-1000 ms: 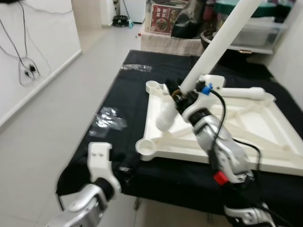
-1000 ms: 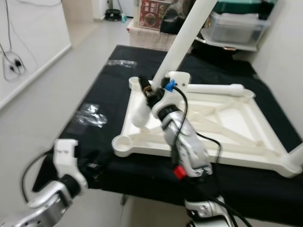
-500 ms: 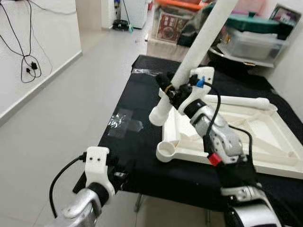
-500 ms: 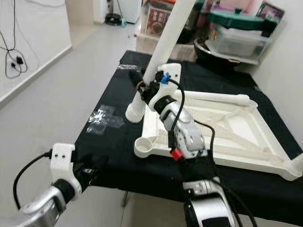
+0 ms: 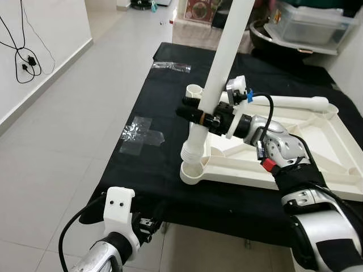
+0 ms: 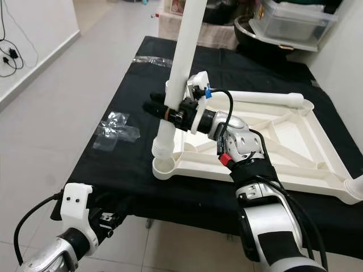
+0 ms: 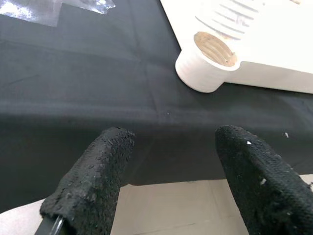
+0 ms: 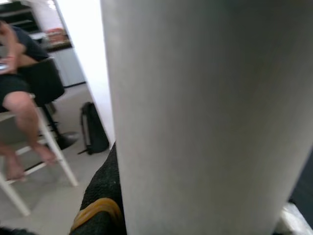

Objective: Building children table

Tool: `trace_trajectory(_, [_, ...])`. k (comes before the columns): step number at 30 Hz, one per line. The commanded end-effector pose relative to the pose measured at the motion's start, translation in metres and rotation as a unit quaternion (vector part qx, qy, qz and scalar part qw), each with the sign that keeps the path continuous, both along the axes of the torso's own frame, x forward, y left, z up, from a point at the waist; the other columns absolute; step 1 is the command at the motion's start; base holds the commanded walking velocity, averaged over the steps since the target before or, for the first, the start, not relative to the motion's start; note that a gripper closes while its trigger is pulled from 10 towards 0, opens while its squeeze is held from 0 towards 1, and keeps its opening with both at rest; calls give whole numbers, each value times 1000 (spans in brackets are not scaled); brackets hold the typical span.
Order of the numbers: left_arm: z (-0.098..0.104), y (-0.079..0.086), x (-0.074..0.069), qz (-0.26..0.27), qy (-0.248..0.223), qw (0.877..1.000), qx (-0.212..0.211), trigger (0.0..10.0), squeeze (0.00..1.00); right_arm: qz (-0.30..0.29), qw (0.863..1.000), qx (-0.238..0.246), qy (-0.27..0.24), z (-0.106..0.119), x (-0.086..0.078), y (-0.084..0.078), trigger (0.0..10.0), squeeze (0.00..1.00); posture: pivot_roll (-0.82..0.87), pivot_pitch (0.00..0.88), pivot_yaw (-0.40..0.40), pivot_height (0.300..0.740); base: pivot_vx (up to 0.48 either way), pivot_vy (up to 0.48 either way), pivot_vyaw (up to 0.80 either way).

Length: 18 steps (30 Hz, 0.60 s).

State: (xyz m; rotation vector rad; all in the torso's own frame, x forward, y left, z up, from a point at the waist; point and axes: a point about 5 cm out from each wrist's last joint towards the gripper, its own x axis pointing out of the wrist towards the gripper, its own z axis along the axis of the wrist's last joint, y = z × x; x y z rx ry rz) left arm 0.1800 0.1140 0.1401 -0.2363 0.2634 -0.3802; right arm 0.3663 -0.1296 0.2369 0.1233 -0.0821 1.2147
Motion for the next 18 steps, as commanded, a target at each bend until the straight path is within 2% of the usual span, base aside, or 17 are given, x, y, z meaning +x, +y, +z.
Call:
trace_trajectory(1, [-1, -1, -5, -10, 9, 1000, 1, 10000, 0, 18, 999, 6, -27, 10, -1, -2, 10000, 0, 169, 158, -115, 740, 0, 0, 0])
trace_trajectory(6, [-2, 2, -13, -13, 14, 1000, 9, 10000, 0, 60, 997, -7, -54, 14, -1, -1, 10000, 0, 182, 161, -104, 740, 0, 0, 0])
trace_trajectory(14, [-1, 3, -22, -14, 20, 999, 21, 10000, 0, 80, 993, -14, -80, 17, 1, 3, 10000, 0, 196, 159, -96, 740, 0, 0, 0])
trace_trajectory(18, [0, 6, -27, -12, 24, 999, 23, 10000, 0, 103, 990, -36, -89, 16, 1, 8, 10000, 0, 211, 158, -92, 740, 0, 0, 0])
